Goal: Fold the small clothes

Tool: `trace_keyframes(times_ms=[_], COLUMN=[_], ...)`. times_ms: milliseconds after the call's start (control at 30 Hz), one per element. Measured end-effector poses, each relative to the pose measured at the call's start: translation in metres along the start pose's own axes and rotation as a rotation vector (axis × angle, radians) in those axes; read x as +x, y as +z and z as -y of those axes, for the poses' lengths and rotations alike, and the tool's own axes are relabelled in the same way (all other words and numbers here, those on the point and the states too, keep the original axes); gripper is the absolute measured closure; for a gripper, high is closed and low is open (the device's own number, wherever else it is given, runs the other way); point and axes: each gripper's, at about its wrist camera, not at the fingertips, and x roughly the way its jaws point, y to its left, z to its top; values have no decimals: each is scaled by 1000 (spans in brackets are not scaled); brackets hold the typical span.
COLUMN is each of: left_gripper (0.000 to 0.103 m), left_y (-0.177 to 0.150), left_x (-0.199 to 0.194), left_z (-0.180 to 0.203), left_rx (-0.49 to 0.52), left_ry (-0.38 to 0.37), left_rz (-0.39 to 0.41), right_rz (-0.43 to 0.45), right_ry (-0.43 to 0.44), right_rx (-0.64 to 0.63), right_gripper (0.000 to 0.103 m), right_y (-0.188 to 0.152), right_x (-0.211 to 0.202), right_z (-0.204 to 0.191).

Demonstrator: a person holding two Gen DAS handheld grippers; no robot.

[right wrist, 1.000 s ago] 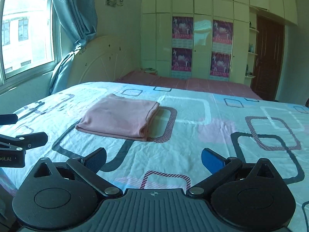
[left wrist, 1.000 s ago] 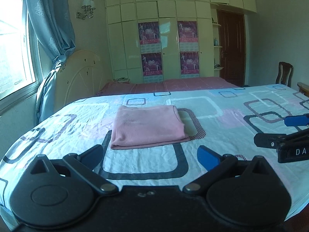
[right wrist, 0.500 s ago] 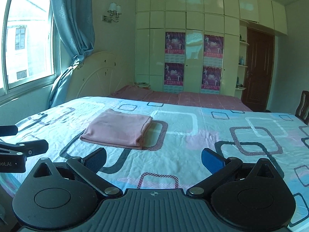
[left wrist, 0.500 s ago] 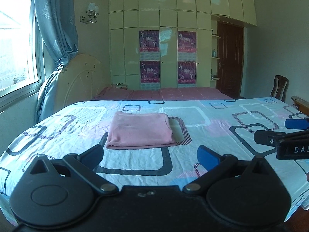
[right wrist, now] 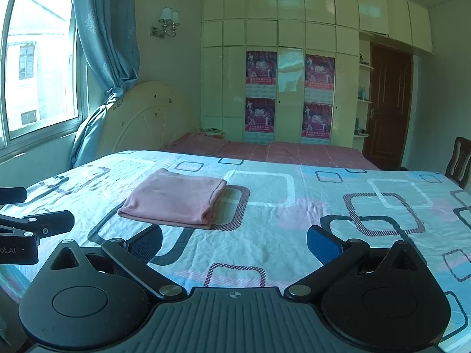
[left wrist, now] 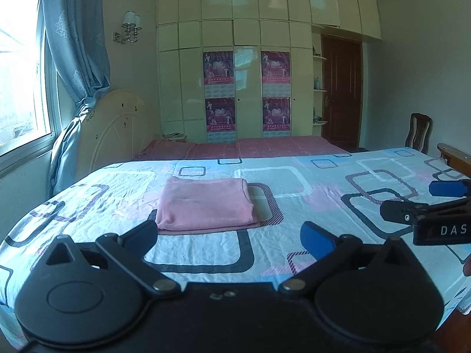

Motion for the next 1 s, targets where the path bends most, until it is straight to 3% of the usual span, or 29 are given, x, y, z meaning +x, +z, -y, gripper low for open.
trace_keyframes(times_ms=[1000], left_gripper=[1], left_y=[8], left_x=[2], left_z=[1], left_rx=[16], left_ry=[-4], left_rz=[21], right_rz=[6], right_ry=[3], right_rx=[11], right_gripper=[0], right_y=[6], right_x=[-1], right_z=[6])
